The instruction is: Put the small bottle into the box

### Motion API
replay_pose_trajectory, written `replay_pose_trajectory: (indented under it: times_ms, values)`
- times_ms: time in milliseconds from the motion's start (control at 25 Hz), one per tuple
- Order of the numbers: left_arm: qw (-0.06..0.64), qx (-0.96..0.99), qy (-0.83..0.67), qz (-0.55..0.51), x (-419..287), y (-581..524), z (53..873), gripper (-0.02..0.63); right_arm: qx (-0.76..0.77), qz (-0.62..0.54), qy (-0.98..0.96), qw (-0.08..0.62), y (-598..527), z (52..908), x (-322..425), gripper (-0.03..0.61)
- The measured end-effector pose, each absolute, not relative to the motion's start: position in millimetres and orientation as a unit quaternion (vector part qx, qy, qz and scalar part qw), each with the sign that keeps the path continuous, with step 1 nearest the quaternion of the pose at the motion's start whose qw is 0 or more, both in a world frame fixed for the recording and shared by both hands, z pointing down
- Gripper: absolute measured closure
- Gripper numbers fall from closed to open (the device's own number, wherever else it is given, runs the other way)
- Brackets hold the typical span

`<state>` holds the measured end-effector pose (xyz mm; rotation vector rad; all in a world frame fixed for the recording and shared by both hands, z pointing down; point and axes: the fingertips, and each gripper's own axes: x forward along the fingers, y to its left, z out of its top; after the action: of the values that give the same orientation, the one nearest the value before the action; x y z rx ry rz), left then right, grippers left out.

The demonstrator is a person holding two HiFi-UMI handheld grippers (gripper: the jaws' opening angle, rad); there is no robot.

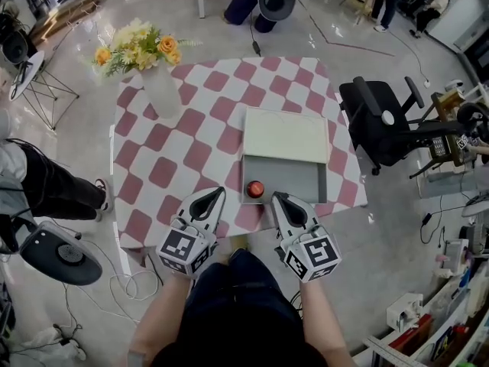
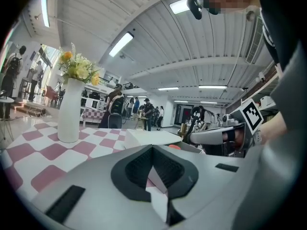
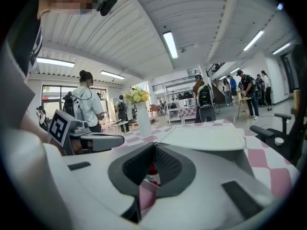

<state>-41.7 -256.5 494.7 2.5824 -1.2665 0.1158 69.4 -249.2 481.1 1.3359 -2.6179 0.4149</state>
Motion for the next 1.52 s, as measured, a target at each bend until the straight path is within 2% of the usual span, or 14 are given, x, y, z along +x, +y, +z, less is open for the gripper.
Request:
replay_pose_trajectory:
  times_ms: [440,1520]
  values:
    - [0.114,0.893,-0.436,0.022,-40.7,-254.4,466.0,0.607,0.459,0.128,-0.878,0.045,-241.6,441.7,76.9,0.574]
    - [0.067,0.878,-0.473,-0.017,-62.6,-273.0,403.8,0.607,0.464,0.084,-0.882,0.012,-251.0,381.6,96.5,0.574]
